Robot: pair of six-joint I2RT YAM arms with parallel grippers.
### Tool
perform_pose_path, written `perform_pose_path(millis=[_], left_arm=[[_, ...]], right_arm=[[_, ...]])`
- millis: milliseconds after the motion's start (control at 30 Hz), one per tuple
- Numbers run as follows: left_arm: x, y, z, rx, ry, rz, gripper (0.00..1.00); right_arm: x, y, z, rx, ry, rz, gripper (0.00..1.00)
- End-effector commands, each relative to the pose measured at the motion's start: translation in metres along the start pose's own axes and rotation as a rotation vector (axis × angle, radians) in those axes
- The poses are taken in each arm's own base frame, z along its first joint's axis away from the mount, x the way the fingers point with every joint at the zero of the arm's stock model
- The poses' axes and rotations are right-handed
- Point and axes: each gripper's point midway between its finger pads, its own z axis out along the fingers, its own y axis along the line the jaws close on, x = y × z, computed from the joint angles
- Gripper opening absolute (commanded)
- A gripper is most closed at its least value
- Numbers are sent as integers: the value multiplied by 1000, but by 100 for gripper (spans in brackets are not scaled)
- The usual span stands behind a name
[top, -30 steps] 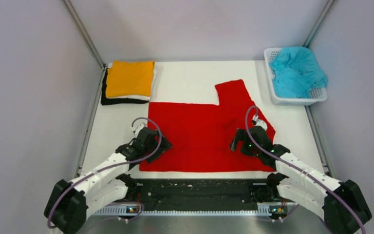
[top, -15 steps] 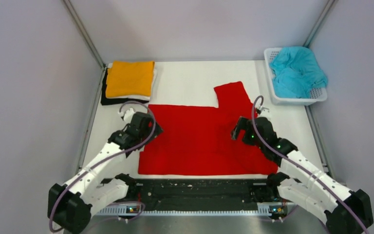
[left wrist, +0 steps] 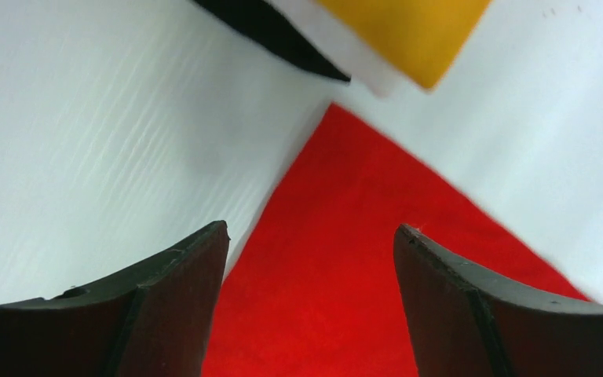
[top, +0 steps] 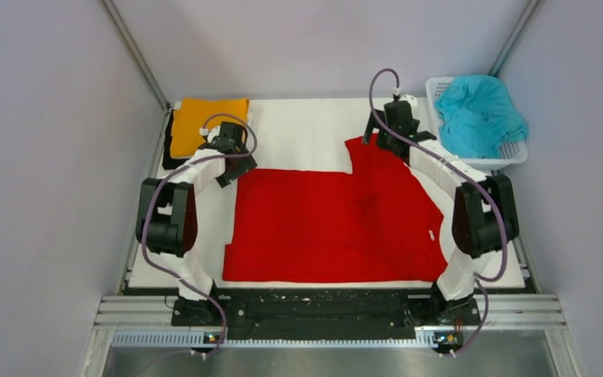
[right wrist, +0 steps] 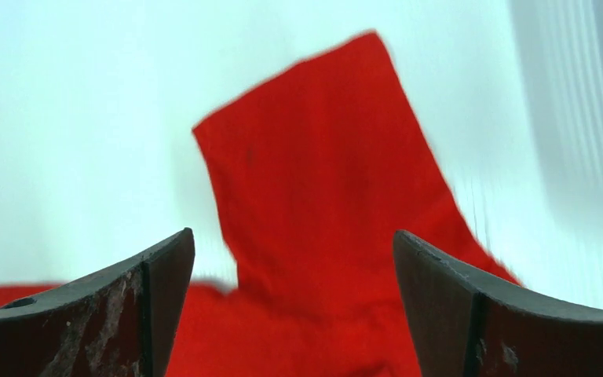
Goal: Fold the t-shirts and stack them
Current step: Grab the side of the flattened tshirt furthest away from the robot with both arms
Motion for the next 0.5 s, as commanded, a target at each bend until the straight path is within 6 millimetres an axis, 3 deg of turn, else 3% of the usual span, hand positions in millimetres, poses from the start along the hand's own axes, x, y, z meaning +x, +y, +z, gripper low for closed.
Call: perform_pose_path(millis=[0, 133, 333, 467], left_arm=[[-17, -5, 28, -31, 6, 8, 80], [-5, -15, 50, -20, 96, 13, 76], [0, -15, 65, -58, 136, 19, 66], [10, -13, 68, -62, 177, 20, 49]], right_arm=[[-27, -8, 46, 64, -7, -66, 93], [-29, -11, 84, 123, 3, -113, 92], [-40, -3, 130, 141, -20, -150, 91], [-36, -1, 149, 144, -7, -169, 91]])
